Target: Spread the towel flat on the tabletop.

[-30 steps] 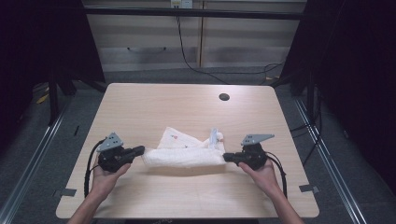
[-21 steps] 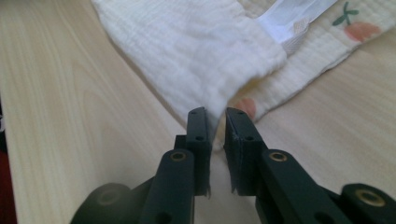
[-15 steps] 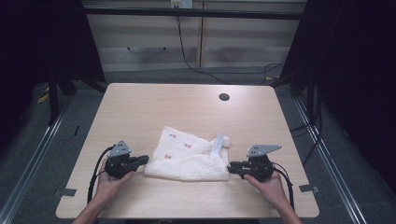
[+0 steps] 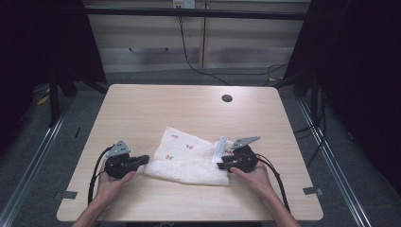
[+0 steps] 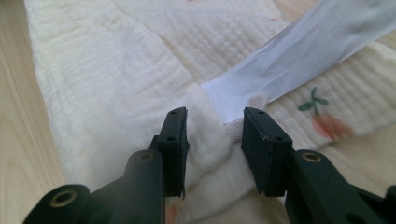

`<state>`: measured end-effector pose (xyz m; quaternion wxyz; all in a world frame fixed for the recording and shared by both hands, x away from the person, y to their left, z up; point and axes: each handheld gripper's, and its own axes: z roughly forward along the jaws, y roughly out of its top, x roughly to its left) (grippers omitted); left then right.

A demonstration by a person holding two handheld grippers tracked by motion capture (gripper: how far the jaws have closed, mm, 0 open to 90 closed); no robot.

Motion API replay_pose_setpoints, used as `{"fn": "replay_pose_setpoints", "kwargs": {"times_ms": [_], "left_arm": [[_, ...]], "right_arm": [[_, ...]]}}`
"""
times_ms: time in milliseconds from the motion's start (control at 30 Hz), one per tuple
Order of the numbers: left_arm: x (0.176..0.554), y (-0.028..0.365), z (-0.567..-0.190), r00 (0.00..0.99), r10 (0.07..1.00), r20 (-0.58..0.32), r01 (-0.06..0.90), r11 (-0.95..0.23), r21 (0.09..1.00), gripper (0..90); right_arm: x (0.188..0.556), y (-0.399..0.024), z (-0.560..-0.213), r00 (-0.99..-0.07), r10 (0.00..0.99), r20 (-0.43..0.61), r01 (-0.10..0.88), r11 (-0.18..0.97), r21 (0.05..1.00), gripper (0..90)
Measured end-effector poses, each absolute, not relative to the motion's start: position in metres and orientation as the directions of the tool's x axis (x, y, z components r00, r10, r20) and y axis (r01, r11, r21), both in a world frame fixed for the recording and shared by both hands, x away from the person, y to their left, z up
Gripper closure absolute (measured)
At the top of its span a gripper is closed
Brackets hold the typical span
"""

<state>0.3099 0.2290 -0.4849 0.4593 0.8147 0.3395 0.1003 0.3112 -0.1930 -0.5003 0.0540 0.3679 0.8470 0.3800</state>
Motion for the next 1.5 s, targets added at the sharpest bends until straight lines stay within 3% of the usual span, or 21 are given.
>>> {"fn": "replay_pose_setpoints", "kwargs": {"times_ms": [100,200,267,867,1133,1500], "left_arm": [[0.309,0.229,-0.485,0.748,0.645,-0.155,0.462,-0.339,0.820,88.0],[0.310,0.229,-0.485,0.749,0.646,-0.151,0.461,-0.345,0.818,87.9],[0.310,0.229,-0.485,0.753,0.640,-0.154,0.462,-0.348,0.816,88.0],[0.306,0.224,-0.469,0.773,0.606,-0.188,0.435,-0.290,0.853,88.0],[0.305,0.222,-0.463,0.775,0.601,-0.194,0.424,-0.267,0.865,88.0],[0.331,0.215,-0.419,0.770,0.617,-0.160,0.364,-0.220,0.905,88.2]], "right_arm": [[0.309,-0.192,-0.499,-0.727,0.667,0.165,0.572,0.456,0.681,63.2],[0.306,-0.190,-0.499,-0.748,0.654,0.116,0.538,0.494,0.683,80.0],[0.306,-0.189,-0.500,-0.750,0.648,0.134,0.543,0.486,0.685,84.9],[0.304,-0.224,-0.462,-0.695,0.699,0.167,0.523,0.333,0.785,85.5],[0.303,-0.225,-0.449,-0.711,0.680,0.179,0.498,0.307,0.811,85.7],[0.330,-0.231,-0.407,-0.691,0.709,0.140,0.470,0.294,0.833,86.3]]}}
